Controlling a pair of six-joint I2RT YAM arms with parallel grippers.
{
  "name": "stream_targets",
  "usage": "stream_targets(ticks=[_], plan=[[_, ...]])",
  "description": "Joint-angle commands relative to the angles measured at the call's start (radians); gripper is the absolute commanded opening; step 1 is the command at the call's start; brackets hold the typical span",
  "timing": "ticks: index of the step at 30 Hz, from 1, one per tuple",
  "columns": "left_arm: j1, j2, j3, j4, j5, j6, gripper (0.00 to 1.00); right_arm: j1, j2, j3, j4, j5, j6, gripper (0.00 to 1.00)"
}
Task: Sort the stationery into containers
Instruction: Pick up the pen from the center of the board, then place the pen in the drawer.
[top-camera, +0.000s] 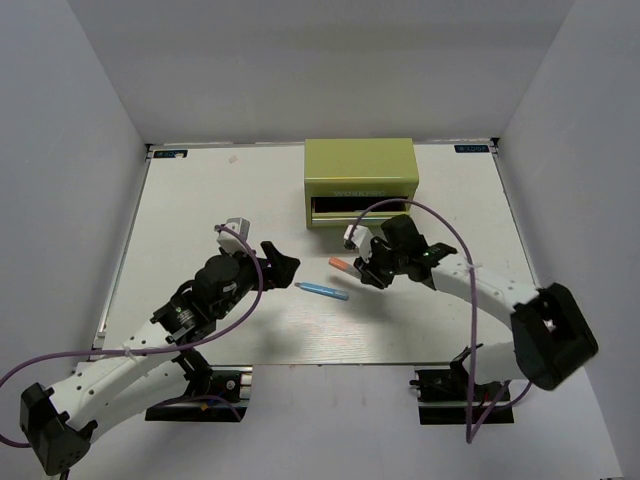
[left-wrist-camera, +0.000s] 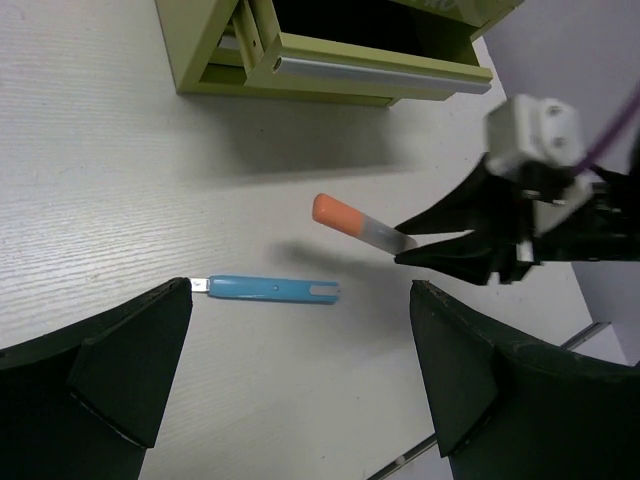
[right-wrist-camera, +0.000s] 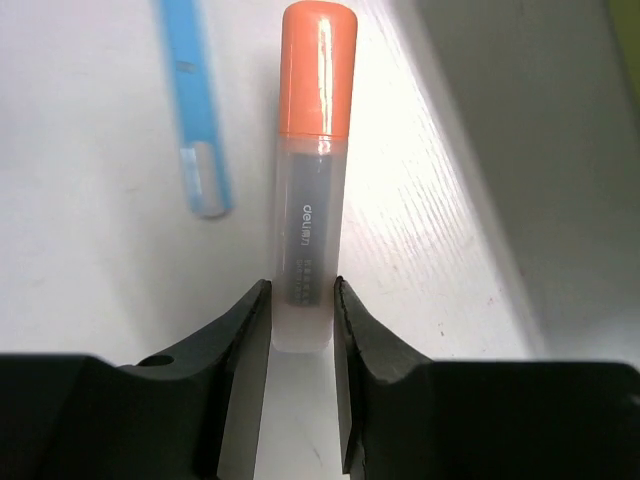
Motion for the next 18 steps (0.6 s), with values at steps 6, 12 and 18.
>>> stream_targets(ticks=[6,12,18], plan=[[0.001,-0.014,-0.058,0.084,0.024,-0.1,1.0,0.002,-0.159,0.237,-0.173,-0.123,-0.17,0.02],[0.001,-0.004,-0.058,0.06,0.044,-0.148,1.0,-0.01,-0.095,0.36,-0.113,0.059,-0.32,0.0],[0.001,-0.015,-0.058,0.023,0.064,-0.22,1.0,-0.019,-0.016,0.417,-0.075,0.153,-0.5,0.0]])
